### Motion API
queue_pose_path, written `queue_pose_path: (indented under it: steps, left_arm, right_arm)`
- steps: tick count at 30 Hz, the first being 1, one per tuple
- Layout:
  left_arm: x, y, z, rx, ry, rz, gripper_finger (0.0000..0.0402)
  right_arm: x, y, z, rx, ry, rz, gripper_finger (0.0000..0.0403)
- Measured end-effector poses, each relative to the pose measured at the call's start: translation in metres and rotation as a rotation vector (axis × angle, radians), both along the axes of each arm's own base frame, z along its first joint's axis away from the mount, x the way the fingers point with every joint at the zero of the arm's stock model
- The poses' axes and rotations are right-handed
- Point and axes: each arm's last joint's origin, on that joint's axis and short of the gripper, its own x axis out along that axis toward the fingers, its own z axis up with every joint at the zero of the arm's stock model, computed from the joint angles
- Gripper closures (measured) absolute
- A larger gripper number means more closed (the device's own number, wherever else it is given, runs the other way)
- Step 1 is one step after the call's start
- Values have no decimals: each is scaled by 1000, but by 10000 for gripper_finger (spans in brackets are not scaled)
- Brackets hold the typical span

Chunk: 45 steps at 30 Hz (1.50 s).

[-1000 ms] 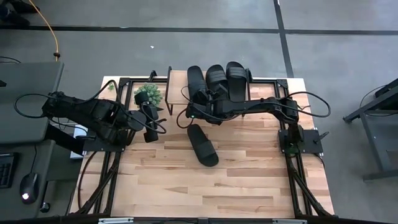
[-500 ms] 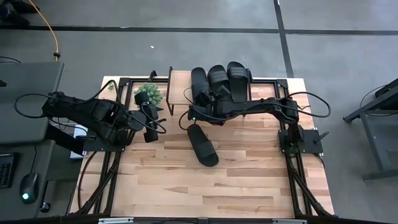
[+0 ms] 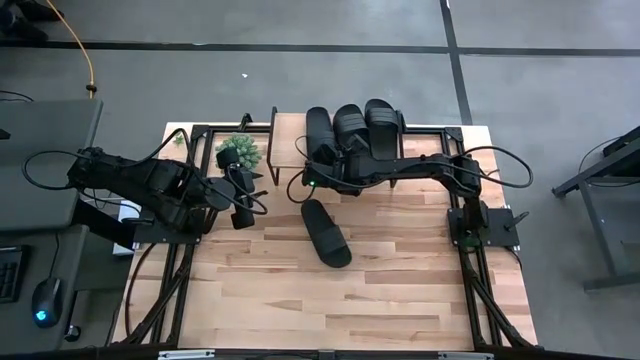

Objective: Pick and place slides into the shelf
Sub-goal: Put the black slide on the shelf

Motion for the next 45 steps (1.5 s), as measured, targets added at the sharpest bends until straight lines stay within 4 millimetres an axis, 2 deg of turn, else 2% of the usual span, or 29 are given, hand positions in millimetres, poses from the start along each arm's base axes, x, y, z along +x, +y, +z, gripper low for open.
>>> queue_pose_path:
  steps: [5, 10, 16, 27, 41, 45]
  left_arm:
    - [0, 0, 0, -17, -1, -8, 231]
    - [0, -1, 0, -20, -1, -10, 231]
    - [0, 0, 0, -20, -1, -10, 231]
    - [0, 0, 0, -20, -1, -10, 231]
    - [0, 0, 0, -22, -2, -8, 232]
    - [0, -1, -1, -28, -3, -8, 232]
  right_arm:
    - [-1, -3, -1, 24, 12, 3, 331]
    - [-5, 2, -1, -63, 71, -21, 274]
    - [-6, 7, -1, -90, 96, -22, 237]
    - [-5, 10, -1, -71, 100, 0, 214]
    - [-9, 23, 21, -31, 43, 78, 214]
    - [-9, 29, 21, -5, 49, 111, 214]
